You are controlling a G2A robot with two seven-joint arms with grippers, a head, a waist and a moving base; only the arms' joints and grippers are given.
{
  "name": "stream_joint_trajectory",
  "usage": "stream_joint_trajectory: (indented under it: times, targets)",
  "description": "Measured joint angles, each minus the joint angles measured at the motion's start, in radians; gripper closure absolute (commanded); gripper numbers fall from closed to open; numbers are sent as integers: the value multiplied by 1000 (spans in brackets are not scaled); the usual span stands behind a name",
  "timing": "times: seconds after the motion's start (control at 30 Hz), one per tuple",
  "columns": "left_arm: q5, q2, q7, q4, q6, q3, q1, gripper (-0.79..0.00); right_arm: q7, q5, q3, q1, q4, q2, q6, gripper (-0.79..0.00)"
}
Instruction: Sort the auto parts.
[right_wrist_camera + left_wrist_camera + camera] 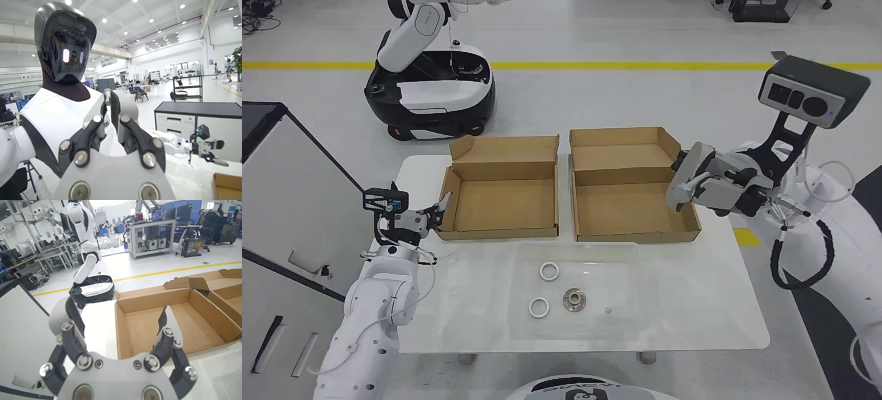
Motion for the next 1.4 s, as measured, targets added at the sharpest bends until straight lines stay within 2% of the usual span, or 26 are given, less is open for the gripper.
stream_joint_trajectory:
  times: [0.23,0.47,0.97,1.23,1.4]
  targets:
    - [0,0,0,0,0,0,0,-785,0,0,0,0,0,0,0,0]
    - [0,0,0,0,0,0,0,-785,-51,-25,20,-36,-38,-14,15,0]
    - [0,0,0,0,0,0,0,-785,1,110,34,-60,-74,-61,1,0]
    - [0,0,0,0,0,0,0,-785,56,12,70,-66,-23,-70,67,0]
    - [0,0,0,0,0,0,0,-785,50,-39,96,-84,-31,-75,112,0]
